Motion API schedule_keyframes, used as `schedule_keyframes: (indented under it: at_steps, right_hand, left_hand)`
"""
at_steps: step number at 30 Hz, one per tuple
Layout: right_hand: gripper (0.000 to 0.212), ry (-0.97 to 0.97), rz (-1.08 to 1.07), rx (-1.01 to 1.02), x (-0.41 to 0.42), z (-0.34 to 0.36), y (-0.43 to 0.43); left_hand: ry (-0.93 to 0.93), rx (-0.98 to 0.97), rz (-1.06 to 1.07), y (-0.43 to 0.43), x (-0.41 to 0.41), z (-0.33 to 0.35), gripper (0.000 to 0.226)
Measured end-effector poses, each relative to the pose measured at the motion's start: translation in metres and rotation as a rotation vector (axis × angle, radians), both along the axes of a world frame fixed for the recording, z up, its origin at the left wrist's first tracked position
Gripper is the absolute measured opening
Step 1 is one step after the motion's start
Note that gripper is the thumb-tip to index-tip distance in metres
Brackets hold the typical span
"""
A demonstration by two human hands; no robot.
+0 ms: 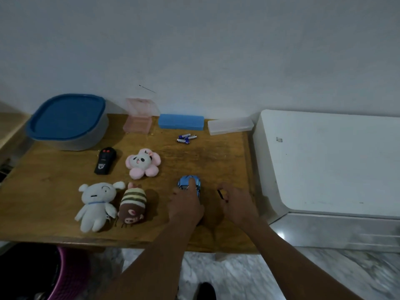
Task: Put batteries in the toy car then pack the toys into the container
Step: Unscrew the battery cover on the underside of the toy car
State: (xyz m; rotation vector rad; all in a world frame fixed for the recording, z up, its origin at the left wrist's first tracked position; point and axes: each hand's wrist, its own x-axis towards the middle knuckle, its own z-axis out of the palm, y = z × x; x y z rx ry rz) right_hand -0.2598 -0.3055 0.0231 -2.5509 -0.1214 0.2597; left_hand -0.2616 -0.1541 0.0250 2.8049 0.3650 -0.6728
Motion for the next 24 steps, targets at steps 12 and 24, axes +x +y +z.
schedule_keyframes:
  at_steps: [12, 24]
  right_hand:
    - [0.032, 0.011, 0.000, 0.028, 0.001, 0.022, -0.005]
    - [0.027, -0.146, 0.023, 0.108, 0.002, 0.077, 0.024]
  left_hand:
    - [-0.160, -0.437, 0.292, 0.015, -0.001, 0.011, 0.088]
    - [-0.105, -1.417, 0.746, 0.052, -0.008, 0.054, 0.064]
